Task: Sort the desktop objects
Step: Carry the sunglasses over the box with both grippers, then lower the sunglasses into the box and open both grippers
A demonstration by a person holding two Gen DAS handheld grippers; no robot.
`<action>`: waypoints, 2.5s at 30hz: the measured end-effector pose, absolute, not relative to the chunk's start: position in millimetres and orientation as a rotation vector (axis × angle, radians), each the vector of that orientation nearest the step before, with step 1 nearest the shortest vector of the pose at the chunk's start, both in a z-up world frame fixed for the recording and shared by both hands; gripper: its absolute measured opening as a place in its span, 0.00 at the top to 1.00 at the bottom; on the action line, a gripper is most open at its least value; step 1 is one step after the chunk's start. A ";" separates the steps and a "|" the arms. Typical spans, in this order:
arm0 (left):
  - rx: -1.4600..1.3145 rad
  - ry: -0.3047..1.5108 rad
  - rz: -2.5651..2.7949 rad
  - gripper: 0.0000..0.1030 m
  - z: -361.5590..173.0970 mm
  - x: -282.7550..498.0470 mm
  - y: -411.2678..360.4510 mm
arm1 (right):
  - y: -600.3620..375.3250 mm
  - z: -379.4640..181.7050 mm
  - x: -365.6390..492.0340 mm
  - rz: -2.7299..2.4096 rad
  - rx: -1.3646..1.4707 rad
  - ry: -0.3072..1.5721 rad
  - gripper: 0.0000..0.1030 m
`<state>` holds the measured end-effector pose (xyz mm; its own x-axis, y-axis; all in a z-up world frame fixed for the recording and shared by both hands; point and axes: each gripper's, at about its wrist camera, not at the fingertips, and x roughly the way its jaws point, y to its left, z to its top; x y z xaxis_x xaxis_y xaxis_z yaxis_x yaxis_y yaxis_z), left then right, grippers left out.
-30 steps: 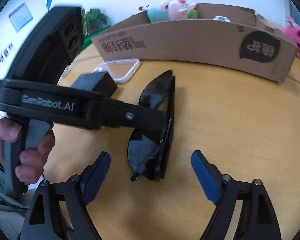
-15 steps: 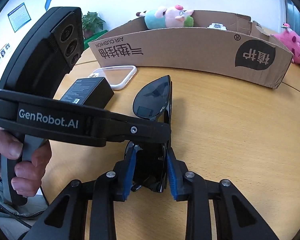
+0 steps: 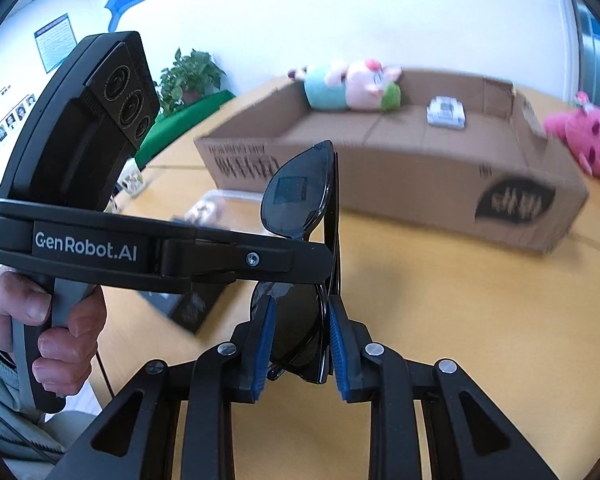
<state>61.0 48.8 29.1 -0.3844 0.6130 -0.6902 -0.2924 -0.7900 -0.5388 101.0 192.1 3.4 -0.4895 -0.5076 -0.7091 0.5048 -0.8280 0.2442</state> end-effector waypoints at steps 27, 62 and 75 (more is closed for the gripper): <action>-1.249 -0.451 2.316 0.81 85.9 -132.3 -83.2 | 77.2 76.9 -124.8 -2.186 1.058 -0.080 0.79; -1.549 -0.366 2.496 0.80 49.1 -173.6 -104.3 | 84.1 1.1 -195.0 -1.957 1.442 -0.375 0.23; -0.743 0.016 2.908 0.23 145.4 -13.8 -39.6 | 128.8 98.5 -58.3 -2.631 0.940 0.149 0.00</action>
